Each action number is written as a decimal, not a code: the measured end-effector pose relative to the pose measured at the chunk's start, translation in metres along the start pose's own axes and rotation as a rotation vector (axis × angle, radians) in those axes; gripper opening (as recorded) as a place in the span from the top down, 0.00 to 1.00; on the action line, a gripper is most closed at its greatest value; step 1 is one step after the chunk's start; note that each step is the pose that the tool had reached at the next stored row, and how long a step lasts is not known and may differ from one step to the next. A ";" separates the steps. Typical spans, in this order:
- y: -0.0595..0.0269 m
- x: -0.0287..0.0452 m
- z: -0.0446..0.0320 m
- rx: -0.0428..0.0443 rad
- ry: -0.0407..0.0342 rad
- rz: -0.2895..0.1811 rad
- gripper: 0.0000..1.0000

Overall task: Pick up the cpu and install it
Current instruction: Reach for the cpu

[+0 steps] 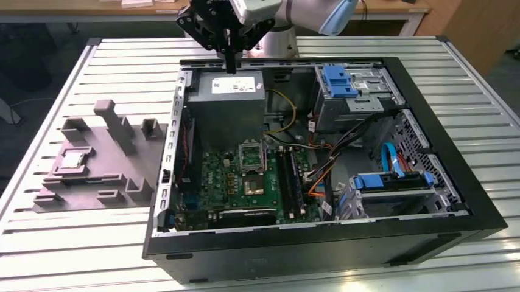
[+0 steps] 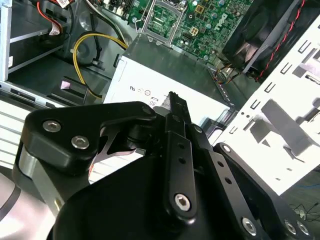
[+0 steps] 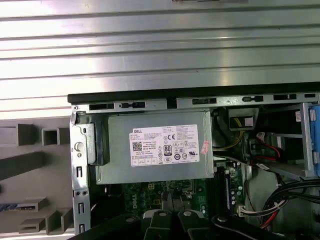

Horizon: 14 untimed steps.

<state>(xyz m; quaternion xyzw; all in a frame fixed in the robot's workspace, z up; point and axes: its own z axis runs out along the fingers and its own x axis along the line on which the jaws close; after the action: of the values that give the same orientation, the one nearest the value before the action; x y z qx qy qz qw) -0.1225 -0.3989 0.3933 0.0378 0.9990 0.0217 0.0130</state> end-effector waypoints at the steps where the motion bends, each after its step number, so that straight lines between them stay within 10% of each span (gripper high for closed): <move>1: 0.0000 0.0001 0.0000 -0.0001 -0.0001 0.000 0.89; 14: -0.0005 0.0056 -0.0001 0.0000 0.0000 0.000 0.89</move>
<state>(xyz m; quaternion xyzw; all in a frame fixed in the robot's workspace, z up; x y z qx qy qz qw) -0.1281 -0.3990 0.3933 0.0379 0.9990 0.0217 0.0131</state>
